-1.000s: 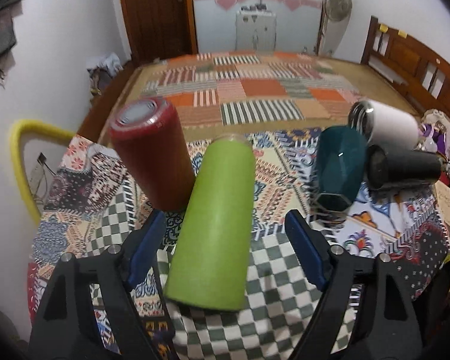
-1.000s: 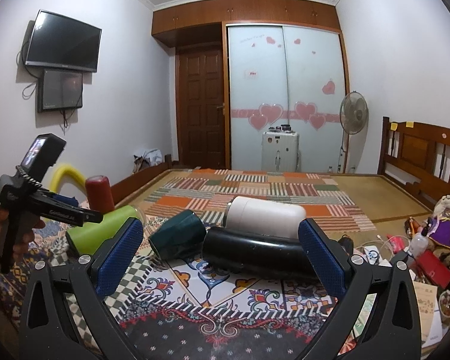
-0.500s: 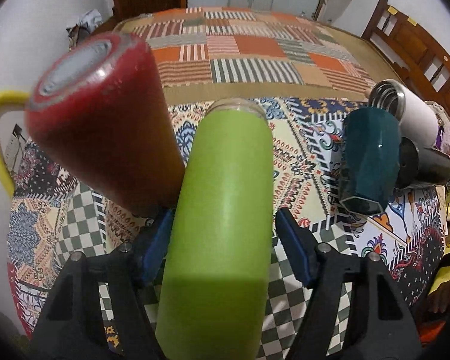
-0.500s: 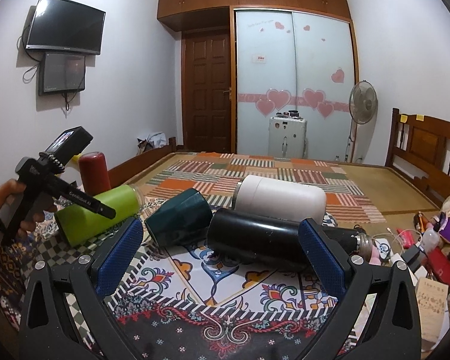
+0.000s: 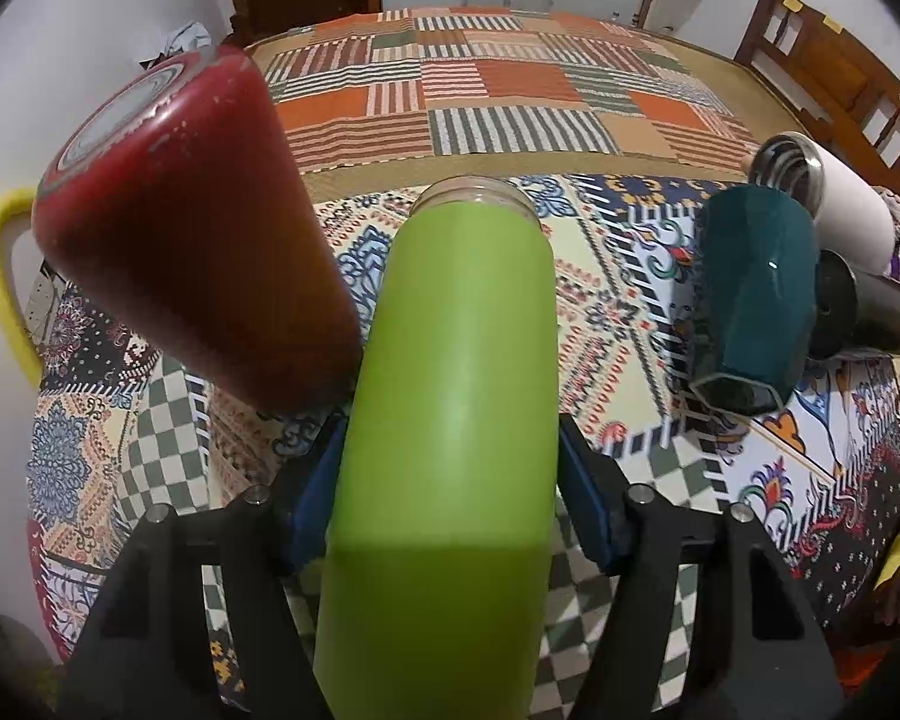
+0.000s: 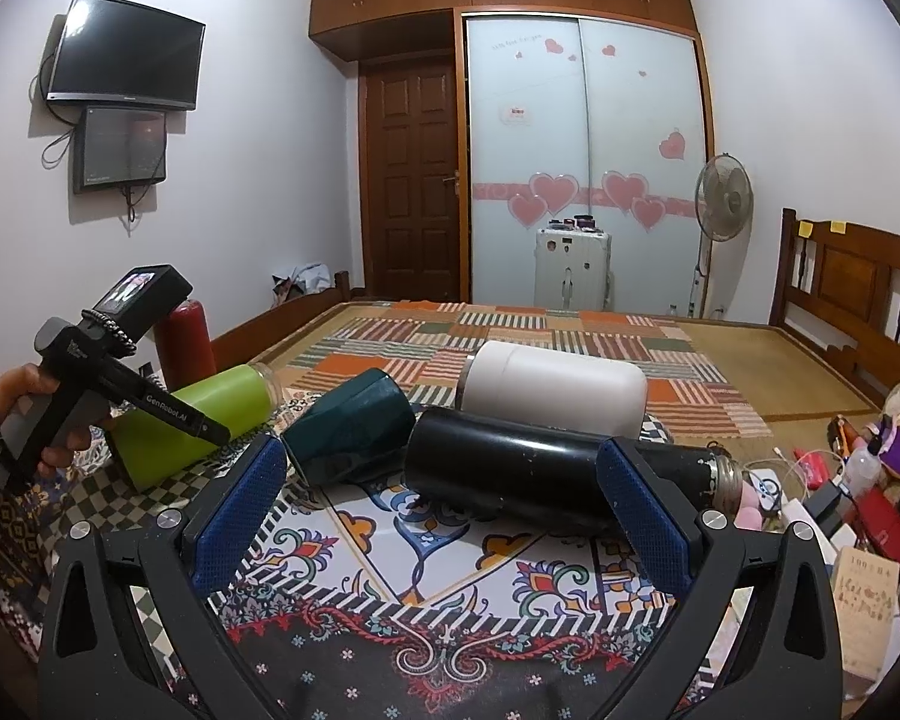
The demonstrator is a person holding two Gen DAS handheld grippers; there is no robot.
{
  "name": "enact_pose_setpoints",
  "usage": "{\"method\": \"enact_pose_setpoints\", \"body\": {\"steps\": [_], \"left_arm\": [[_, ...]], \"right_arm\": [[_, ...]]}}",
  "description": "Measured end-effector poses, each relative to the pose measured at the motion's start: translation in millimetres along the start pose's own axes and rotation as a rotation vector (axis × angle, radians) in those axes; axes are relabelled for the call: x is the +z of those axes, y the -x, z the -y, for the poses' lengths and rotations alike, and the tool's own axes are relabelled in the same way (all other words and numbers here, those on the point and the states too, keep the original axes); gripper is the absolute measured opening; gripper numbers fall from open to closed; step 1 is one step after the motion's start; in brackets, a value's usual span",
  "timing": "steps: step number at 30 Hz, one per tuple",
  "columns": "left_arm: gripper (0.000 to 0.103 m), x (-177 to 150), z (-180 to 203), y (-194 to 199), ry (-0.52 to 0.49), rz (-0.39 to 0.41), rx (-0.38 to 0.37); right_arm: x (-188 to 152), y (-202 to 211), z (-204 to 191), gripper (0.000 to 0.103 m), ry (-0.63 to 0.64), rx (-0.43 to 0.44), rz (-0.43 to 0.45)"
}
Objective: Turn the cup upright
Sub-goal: 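Lift the lime-green cup with the left gripper and carry it toward the right tool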
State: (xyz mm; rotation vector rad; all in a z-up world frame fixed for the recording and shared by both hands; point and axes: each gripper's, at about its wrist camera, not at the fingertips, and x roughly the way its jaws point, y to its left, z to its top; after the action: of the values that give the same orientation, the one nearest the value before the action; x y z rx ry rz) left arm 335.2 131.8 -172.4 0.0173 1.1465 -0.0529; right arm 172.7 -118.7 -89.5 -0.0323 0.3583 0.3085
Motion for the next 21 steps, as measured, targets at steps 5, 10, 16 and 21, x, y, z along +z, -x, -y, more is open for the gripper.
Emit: {"method": "enact_pose_setpoints", "body": {"steps": [5, 10, 16, 21], "left_arm": [[0.066, -14.6, 10.8, 9.1, -0.020, 0.020, -0.008], [0.066, -27.5, 22.5, 24.3, -0.035, 0.054, 0.001], [0.066, -46.0, 39.6, 55.1, -0.042, 0.105, 0.000], [0.066, -58.9, 60.6, 83.1, -0.073, 0.133, -0.015]], "right_arm": [[0.3, 3.9, 4.3, 0.103, -0.003, -0.007, 0.000], [1.4, 10.5, 5.3, 0.103, -0.016, -0.010, 0.012], [2.4, 22.5, 8.1, 0.103, -0.024, -0.018, 0.023], [5.6, 38.1, 9.0, 0.103, -0.027, -0.025, 0.046]]}}
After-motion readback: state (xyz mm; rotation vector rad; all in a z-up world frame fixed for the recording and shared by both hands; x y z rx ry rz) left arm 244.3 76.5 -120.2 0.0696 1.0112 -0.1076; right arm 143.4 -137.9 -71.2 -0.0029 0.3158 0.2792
